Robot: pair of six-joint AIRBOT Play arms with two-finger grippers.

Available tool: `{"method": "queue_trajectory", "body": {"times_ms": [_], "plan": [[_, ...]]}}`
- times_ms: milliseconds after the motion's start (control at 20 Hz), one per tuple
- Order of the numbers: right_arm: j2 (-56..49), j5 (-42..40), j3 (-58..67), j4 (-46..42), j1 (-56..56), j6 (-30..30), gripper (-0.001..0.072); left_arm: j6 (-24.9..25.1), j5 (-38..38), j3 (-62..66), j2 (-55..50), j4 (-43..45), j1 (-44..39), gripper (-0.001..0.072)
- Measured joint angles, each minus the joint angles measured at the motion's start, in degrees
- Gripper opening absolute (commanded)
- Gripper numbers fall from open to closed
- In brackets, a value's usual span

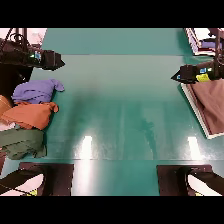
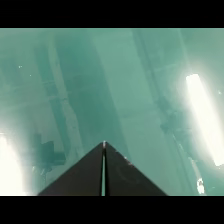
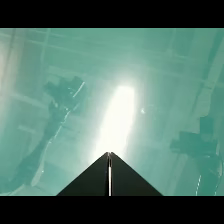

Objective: Fold the shirts.

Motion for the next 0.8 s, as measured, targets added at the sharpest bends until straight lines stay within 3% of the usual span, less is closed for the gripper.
{"method": "queue_trajectory", "body": {"times_ms": [800], "plan": [[0.0, -0.22, 0.0, 0.04, 0.11, 0.0, 0.0016, -0.94, 2.91, 0.0, -0.02, -0.33, -0.02, 0.0025]]}}
